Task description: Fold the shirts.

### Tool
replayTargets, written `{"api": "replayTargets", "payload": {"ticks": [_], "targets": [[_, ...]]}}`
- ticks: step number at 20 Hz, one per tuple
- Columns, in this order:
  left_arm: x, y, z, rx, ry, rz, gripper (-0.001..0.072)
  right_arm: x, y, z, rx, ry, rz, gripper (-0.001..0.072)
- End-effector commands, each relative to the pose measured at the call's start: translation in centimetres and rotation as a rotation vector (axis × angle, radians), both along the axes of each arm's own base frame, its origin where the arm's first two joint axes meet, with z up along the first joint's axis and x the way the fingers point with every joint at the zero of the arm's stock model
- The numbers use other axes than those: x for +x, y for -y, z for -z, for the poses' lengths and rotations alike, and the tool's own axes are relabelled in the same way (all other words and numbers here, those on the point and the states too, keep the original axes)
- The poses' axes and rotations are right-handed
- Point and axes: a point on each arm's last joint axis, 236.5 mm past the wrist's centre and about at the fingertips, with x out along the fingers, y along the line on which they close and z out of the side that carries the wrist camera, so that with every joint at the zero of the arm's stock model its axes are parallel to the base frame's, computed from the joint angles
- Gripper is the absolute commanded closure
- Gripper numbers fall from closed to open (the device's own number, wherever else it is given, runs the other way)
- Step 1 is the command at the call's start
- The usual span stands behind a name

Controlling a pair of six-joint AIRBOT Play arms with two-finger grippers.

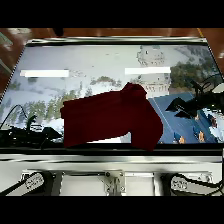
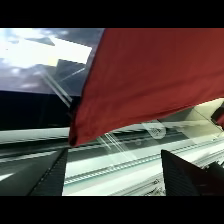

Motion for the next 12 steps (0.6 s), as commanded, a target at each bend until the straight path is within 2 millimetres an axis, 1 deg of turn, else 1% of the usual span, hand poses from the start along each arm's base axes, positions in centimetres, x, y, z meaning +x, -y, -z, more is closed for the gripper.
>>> {"api": "replayTargets", "payload": {"ticks": [1,4,6,10,11,12], "targets": [[-1.0,1.4,1.6,-0.017,-0.04,0.032,0.0039,0.3,-0.8,0.2,0.062,0.017,0.036,0.0023],[-1.2,2.6,3.1,-0.01,-0.075,0.073,0.0045,0.4,-0.7,0.2,0.06,0.02,0.038,0.0023],[-0.6,3.6,3.7,-0.017,-0.074,0.073,0.0045,0.3,-0.8,0.2,0.061,0.018,0.036,0.0023],[2.5,5.4,3.8,-0.039,-0.013,-0.017,0.0048,0.4,-0.8,0.2,0.06,0.02,0.037,0.0023],[3.0,5.8,3.9,-0.039,-0.003,-0.027,0.0087,0.4,-0.8,0.2,0.06,0.02,0.037,0.0023],[3.2,6.3,3.9,-0.047,-0.001,-0.031,0.0215,0.4,-0.7,0.2,0.059,0.02,0.037,0.0023]]}}
